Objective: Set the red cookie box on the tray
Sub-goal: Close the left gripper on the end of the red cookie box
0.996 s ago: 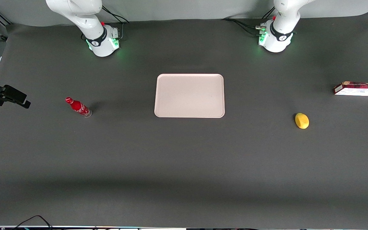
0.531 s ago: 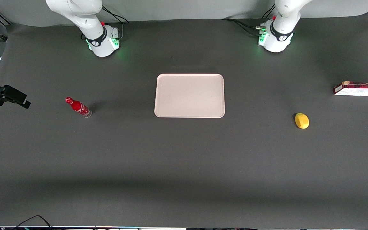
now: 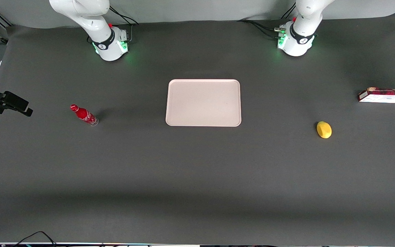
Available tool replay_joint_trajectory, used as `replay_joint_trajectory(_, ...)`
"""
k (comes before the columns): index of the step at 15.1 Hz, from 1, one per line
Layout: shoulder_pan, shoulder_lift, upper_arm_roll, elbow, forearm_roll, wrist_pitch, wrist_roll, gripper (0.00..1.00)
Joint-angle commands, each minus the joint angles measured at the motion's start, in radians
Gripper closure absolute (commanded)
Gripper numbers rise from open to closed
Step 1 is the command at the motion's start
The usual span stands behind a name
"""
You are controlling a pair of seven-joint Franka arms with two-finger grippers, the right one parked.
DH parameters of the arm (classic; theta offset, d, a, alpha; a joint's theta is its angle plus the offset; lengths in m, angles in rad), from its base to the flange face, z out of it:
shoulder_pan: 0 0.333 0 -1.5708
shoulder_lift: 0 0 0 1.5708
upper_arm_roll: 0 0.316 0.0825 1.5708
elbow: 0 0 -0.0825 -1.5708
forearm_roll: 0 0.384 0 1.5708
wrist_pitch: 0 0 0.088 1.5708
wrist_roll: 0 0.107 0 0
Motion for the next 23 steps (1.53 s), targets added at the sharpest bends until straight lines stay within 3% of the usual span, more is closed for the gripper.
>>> replay_joint_trajectory(1, 0.028, -0.003, -0.011, -0.062, -0.053, 0.077, 0.038, 0.0)
replay_joint_trajectory(9, 0.051, 0.03, -0.011, -0.085, -0.064, 0.108, 0.039, 0.0)
replay_joint_trajectory(14, 0.056, 0.055, -0.013, -0.086, -0.065, 0.11, 0.039, 0.06)
replay_joint_trajectory(16, 0.056, 0.055, -0.014, -0.085, -0.065, 0.11, 0.039, 0.24)
replay_joint_trajectory(17, 0.056, 0.057, -0.014, -0.085, -0.065, 0.111, 0.039, 0.43)
replay_joint_trajectory(18, 0.054, 0.057, -0.016, -0.085, -0.065, 0.114, 0.039, 0.66)
replay_joint_trajectory(19, 0.053, 0.057, -0.016, -0.083, -0.067, 0.117, 0.039, 1.0)
replay_joint_trajectory(23, 0.051, 0.057, -0.02, -0.074, -0.082, 0.116, 0.036, 1.0)
